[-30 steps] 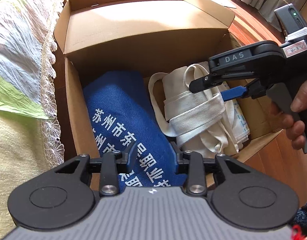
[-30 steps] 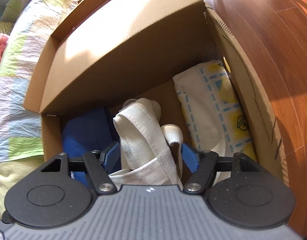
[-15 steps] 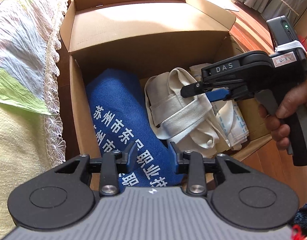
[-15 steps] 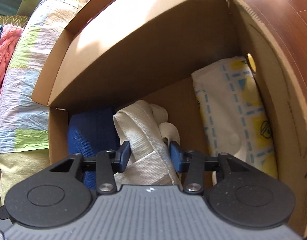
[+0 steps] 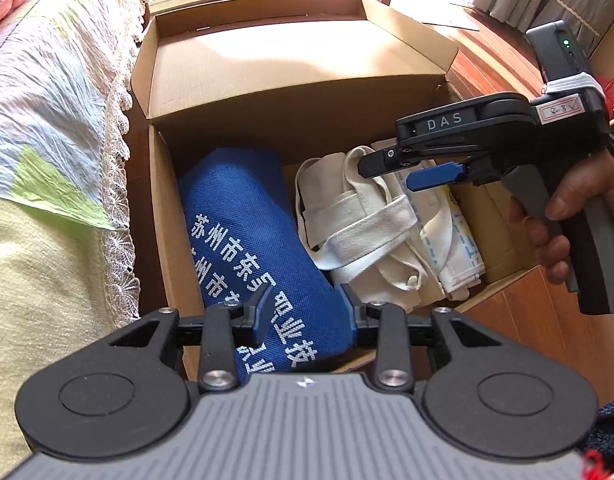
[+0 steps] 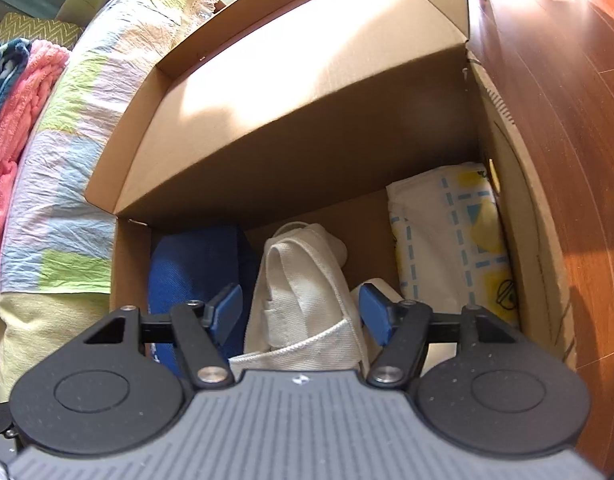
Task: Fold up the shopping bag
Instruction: 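Lower the wrapped bag into the cardboard box beside the blue cloth with the right gripper, then open the right gripper and withdraw both tools from the box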
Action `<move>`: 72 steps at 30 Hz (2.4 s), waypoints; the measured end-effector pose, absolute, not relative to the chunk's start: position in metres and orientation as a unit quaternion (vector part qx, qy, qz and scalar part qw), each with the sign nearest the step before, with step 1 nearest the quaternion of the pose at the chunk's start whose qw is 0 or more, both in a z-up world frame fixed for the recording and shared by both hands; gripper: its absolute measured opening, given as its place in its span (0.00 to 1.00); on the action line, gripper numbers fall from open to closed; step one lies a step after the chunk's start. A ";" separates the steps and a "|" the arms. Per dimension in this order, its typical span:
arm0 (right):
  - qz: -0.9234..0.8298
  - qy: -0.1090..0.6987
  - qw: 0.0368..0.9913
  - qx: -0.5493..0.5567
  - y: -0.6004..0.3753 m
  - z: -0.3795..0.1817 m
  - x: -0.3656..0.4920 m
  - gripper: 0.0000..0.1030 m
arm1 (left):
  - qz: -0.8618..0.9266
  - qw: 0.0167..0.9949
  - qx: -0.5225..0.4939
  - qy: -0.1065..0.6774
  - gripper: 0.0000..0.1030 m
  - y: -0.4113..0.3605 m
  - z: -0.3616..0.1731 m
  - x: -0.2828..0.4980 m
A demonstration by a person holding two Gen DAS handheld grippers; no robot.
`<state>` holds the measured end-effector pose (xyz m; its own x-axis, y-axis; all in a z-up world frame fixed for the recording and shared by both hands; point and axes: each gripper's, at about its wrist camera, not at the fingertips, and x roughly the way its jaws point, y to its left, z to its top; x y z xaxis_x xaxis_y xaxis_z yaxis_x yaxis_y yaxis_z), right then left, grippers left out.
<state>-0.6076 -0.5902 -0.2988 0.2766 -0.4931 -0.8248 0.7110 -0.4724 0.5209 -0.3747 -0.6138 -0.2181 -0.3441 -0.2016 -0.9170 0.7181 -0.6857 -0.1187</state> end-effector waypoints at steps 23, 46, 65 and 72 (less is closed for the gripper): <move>-0.614 0.206 0.567 0.509 -0.481 -0.171 -0.572 0.73 | -0.723 0.422 0.449 0.312 0.62 -0.550 -0.109 -0.353; -0.632 0.235 0.596 0.435 -0.377 -0.091 -0.545 0.99 | -0.719 0.518 0.367 0.281 0.95 -0.425 -0.032 -0.345; -0.656 0.185 0.596 0.424 -0.337 -0.063 -0.558 0.99 | -0.714 0.546 0.355 0.257 0.96 -0.389 -0.013 -0.352; -0.661 0.228 0.579 0.420 -0.342 -0.077 -0.556 0.99 | -0.689 0.563 0.379 0.255 0.96 -0.388 -0.027 -0.352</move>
